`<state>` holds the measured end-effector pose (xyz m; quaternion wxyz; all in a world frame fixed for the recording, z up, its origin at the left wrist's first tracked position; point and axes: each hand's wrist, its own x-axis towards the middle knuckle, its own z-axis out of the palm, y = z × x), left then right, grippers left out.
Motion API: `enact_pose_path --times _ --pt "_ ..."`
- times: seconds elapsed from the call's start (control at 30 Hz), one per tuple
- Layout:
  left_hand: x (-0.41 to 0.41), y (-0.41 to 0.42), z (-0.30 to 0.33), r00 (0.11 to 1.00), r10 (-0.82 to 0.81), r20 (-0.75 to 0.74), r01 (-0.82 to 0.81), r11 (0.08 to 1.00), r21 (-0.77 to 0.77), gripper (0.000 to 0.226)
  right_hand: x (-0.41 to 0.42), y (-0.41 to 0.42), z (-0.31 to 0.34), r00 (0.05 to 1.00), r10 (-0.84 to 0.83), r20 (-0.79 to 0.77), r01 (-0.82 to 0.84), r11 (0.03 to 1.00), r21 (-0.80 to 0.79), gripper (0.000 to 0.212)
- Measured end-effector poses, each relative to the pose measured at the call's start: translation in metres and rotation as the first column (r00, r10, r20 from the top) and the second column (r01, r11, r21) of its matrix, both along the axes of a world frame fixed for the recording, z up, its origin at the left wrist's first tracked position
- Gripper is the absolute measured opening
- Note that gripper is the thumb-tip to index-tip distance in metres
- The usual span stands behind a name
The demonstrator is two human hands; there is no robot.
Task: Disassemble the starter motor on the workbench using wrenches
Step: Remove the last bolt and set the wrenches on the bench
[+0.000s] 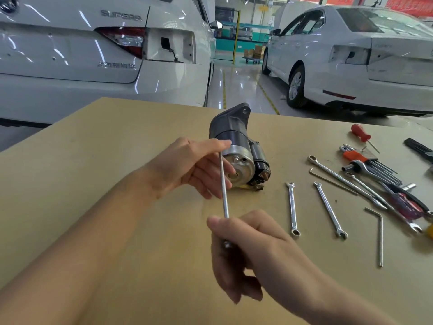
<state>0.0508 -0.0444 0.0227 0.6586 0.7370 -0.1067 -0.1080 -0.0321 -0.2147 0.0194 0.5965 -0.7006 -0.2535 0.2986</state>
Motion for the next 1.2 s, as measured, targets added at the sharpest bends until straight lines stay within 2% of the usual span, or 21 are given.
enact_pose_path --times 0.1,0.2,0.27,0.33,0.37,0.43,0.47,0.53,0.73,1.0,1.07,1.1,1.17,1.2 --pt "-0.001 0.014 0.005 0.963 -0.270 -0.013 0.270 0.963 -0.012 0.029 0.004 -0.002 -0.007 0.989 -0.052 0.141 0.068 0.991 -0.112 0.060" --pt "-0.001 0.023 0.006 0.929 -0.368 0.047 0.369 0.929 -0.007 0.023 0.009 -0.002 -0.014 0.974 -0.014 0.225 0.055 0.983 -0.175 0.058" --pt "0.003 0.029 0.007 0.955 -0.278 0.100 0.290 0.949 -0.126 0.010 0.011 -0.001 -0.015 0.982 0.005 0.191 0.025 0.988 -0.153 0.059" --pt "0.011 0.043 0.007 0.998 -0.044 0.048 0.056 0.954 -0.293 0.013 0.013 -0.002 -0.017 0.979 0.007 0.202 0.022 0.990 -0.141 0.059" --pt "0.015 0.052 0.006 0.996 0.085 0.024 -0.076 0.959 -0.274 0.014 0.014 -0.003 -0.018 0.976 0.007 0.217 0.024 0.990 -0.141 0.057" --pt "0.020 0.067 -0.002 0.941 0.336 0.029 -0.337 0.941 0.010 0.012 0.015 -0.005 -0.021 0.968 -0.002 0.250 0.041 0.988 -0.150 0.053" --pt "0.021 0.071 -0.006 0.904 0.425 0.045 -0.427 0.889 0.168 0.012 0.015 -0.004 -0.021 0.965 -0.008 0.261 0.051 0.987 -0.156 0.051" --pt "0.023 0.071 -0.013 0.854 0.516 0.060 -0.507 0.803 0.313 0.012 0.016 -0.003 -0.023 0.964 -0.024 0.265 0.069 0.984 -0.163 0.048" --pt "0.026 0.060 -0.025 0.804 0.547 0.233 -0.580 0.635 0.511 0.007 0.019 -0.003 -0.025 0.948 -0.040 0.316 0.100 0.980 -0.174 0.041" --pt "0.025 0.055 -0.031 0.837 0.477 0.268 -0.519 0.537 0.665 0.015 0.020 -0.006 -0.025 0.921 -0.028 0.390 0.120 0.970 -0.212 0.035" --pt "0.025 0.056 -0.032 0.823 0.489 0.289 -0.542 0.523 0.658 0.018 0.031 -0.015 -0.021 0.871 -0.089 0.483 0.214 0.954 -0.211 0.029" --pt "0.025 0.056 -0.032 0.819 0.494 0.292 -0.548 0.524 0.652 0.018 0.040 -0.024 -0.019 0.824 -0.160 0.543 0.312 0.929 -0.200 0.023" --pt "0.026 0.057 -0.033 0.820 0.495 0.287 -0.548 0.532 0.646 0.018 0.065 -0.051 -0.015 0.708 -0.315 0.632 0.547 0.810 -0.209 0.014" --pt "0.026 0.057 -0.034 0.821 0.495 0.284 -0.545 0.535 0.645 0.018 0.078 -0.067 -0.013 0.653 -0.323 0.685 0.652 0.701 -0.290 0.017"
